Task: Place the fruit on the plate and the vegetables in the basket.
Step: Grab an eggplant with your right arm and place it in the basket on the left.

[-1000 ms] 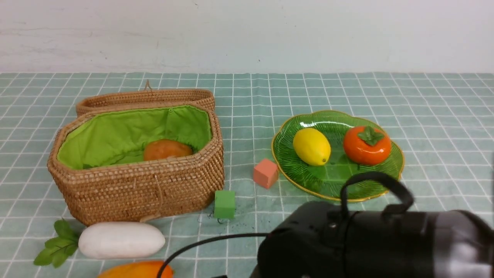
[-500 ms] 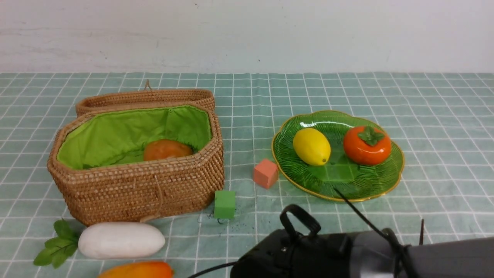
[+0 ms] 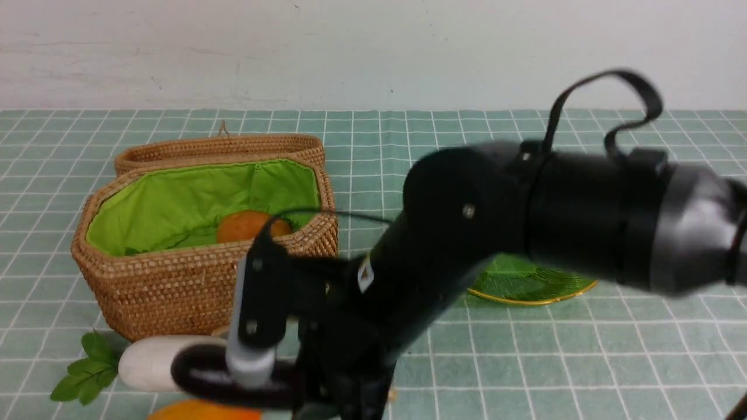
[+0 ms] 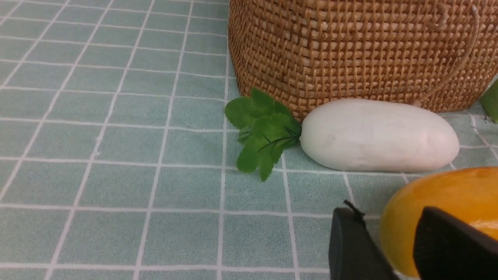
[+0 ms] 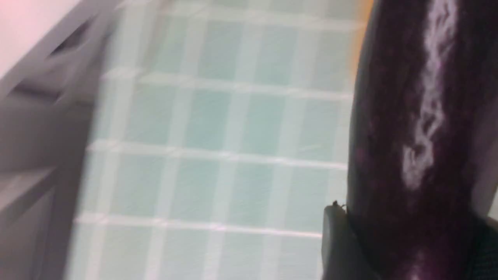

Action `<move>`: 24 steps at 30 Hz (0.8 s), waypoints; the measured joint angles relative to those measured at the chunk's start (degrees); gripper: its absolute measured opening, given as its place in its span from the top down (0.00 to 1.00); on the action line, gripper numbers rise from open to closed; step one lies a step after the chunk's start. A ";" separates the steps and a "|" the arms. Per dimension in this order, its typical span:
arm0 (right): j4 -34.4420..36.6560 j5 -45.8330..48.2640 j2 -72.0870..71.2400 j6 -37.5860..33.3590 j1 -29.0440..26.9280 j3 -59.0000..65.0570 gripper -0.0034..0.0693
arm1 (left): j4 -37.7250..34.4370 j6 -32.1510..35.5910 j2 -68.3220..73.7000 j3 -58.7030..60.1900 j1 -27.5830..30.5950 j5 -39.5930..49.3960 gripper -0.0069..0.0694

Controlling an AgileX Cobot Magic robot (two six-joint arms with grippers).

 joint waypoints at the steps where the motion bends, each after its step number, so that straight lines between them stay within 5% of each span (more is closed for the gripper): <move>1: 0.00 0.16 0.16 0.90 -1.48 -1.95 0.51 | 0.00 0.00 0.00 0.00 0.00 0.00 0.60; 12: 1.55 1.15 12.30 13.14 -9.73 -28.06 0.51 | 0.00 0.00 0.00 0.00 0.00 0.00 0.60; 24: 2.86 -23.68 27.02 16.56 -9.28 -34.16 0.51 | 0.00 0.00 0.00 0.00 0.00 0.00 0.60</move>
